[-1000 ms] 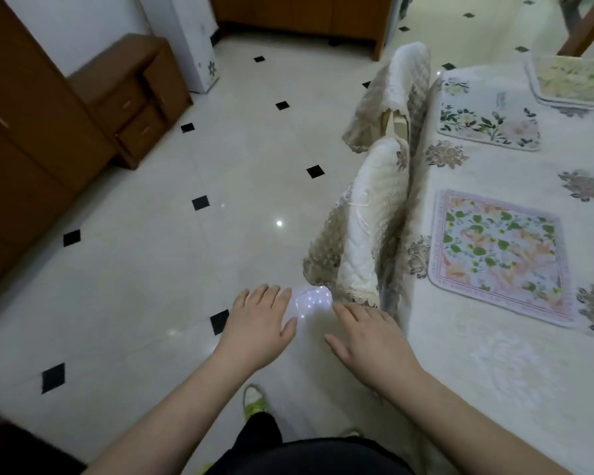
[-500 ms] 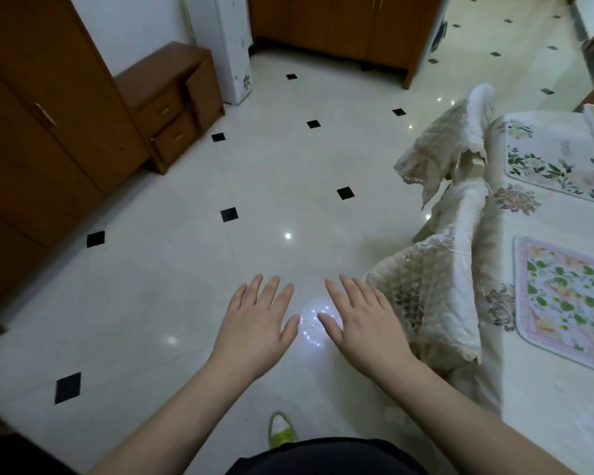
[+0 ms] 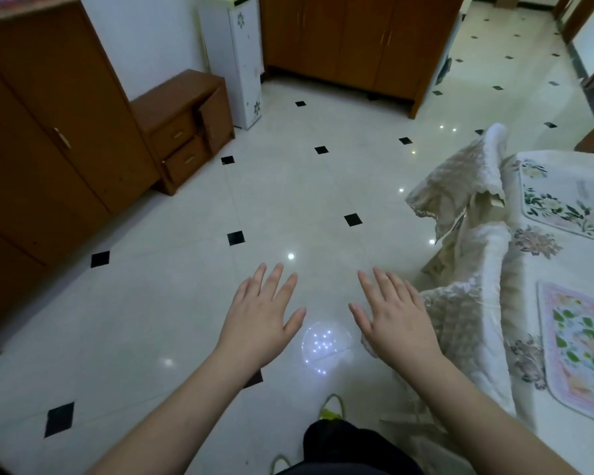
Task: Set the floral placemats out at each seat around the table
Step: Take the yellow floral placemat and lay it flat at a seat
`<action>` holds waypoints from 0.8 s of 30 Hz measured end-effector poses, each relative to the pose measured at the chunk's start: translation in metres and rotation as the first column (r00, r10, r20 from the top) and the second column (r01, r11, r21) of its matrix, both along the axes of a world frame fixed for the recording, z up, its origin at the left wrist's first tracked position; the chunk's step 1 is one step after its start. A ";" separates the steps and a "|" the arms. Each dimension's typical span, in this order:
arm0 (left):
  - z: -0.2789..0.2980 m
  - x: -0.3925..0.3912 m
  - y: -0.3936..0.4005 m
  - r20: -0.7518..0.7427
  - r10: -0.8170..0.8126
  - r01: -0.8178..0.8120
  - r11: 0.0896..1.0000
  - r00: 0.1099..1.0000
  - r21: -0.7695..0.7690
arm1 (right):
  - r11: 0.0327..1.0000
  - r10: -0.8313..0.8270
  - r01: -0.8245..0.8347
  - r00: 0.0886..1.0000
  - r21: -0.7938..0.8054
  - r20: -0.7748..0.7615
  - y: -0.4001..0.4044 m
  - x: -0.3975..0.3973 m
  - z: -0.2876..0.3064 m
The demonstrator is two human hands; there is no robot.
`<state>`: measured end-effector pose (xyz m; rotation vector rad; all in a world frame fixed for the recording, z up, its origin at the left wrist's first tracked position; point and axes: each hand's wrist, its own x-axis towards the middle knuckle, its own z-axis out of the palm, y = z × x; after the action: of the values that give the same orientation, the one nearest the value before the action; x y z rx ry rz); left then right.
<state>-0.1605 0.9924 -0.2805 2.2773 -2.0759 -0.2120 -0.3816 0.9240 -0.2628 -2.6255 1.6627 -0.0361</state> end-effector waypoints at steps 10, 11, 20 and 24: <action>0.011 -0.010 -0.139 0.055 -0.079 0.084 0.993 0.995 -0.084 | 0.997 -0.078 0.078 0.995 0.018 0.059 -0.117 -0.002 -0.003; 0.013 -0.013 -0.154 0.058 -0.081 0.086 0.992 0.995 -0.087 | 0.997 -0.076 0.075 0.995 0.006 0.061 -0.130 -0.004 -0.001; 0.015 -0.023 -0.248 0.075 -0.116 0.120 0.991 0.990 -0.052 | 1.000 -0.030 0.029 0.997 0.010 0.064 -0.219 -0.013 0.000; 0.016 -0.029 -0.282 0.063 -0.176 0.178 0.983 0.982 -0.035 | 0.996 -0.056 0.050 0.994 0.068 0.093 -0.247 -0.017 -0.006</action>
<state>-0.1899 0.7102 -0.2649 2.1012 -2.2915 -0.1094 -0.3982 0.6768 -0.2692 -2.4906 1.6724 -0.1039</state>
